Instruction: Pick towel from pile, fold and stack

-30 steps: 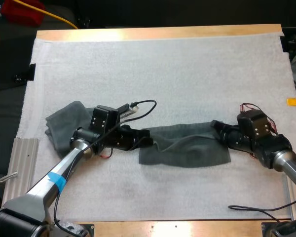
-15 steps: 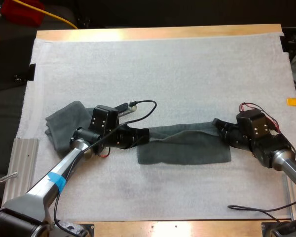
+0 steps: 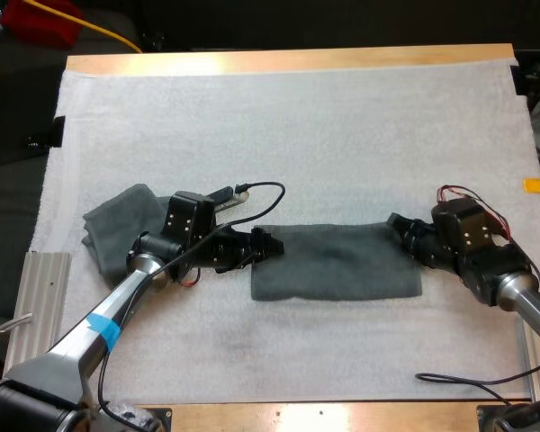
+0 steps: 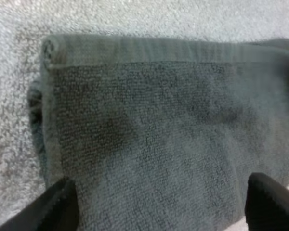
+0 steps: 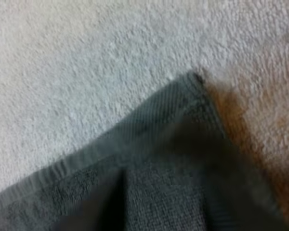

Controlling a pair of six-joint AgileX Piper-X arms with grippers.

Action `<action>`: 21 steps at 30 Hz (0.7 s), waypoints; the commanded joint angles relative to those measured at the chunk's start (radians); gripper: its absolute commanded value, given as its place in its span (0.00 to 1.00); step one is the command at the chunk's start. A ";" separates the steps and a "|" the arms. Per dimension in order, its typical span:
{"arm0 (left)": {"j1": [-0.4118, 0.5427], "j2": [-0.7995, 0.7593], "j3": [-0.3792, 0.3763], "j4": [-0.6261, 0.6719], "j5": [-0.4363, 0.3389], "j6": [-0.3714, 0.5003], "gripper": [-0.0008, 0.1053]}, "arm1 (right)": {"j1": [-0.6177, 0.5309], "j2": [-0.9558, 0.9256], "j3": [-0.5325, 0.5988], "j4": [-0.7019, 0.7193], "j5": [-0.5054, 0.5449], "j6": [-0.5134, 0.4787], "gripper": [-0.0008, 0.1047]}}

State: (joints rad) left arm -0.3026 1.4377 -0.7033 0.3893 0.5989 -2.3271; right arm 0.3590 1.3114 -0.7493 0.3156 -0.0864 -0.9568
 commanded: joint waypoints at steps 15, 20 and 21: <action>0.000 -0.104 -0.006 0.002 0.072 0.103 0.66 | -0.007 -0.073 -0.009 -0.016 -0.025 -0.179 0.71; 0.000 -0.208 -0.006 0.002 0.072 0.104 0.66 | -0.007 -0.151 -0.009 0.029 -0.025 -0.264 0.71; 0.000 -0.229 -0.006 0.002 0.072 0.104 0.66 | -0.007 -0.166 -0.009 0.040 -0.025 -0.274 0.71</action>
State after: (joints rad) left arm -0.3026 1.2149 -0.7033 0.3950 0.6642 -2.2277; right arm 0.3590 1.1525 -0.7509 0.3429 -0.1067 -1.2138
